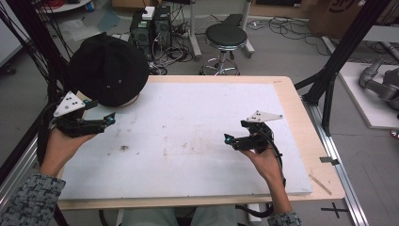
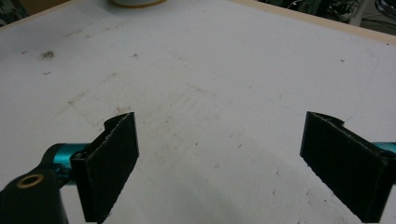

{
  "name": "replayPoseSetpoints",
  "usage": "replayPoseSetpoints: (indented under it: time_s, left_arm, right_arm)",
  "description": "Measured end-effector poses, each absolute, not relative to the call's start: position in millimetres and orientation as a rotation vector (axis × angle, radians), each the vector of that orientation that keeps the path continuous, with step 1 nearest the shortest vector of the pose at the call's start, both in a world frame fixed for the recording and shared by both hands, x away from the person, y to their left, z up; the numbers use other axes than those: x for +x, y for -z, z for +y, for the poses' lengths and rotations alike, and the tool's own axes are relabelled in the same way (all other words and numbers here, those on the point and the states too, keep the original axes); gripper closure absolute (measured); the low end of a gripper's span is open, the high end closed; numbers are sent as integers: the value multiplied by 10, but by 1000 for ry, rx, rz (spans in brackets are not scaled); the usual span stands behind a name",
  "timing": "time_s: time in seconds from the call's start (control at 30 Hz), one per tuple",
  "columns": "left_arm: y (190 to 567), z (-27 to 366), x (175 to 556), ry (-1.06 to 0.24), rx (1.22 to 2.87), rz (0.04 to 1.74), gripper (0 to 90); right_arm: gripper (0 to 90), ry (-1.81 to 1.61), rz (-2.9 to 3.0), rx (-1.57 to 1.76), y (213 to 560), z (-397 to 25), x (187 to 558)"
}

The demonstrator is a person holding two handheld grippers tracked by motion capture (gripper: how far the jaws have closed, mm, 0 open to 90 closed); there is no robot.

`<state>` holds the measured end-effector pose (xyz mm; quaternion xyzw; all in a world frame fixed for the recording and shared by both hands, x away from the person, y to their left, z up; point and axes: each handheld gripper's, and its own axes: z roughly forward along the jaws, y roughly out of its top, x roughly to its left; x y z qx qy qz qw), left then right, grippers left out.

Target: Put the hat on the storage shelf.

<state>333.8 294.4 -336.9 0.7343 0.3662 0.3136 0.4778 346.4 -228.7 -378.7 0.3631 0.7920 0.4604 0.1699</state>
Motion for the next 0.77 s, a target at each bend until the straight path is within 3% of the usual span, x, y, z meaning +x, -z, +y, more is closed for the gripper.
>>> replayPoseSetpoints:
  time_s: [0.77]
  left_arm:
    - [3653, 2958, 3244, -766, 1769, 932, 209]
  right_arm:
    - [113, -1296, 2268, 1028, 3790, -2239, 3470]
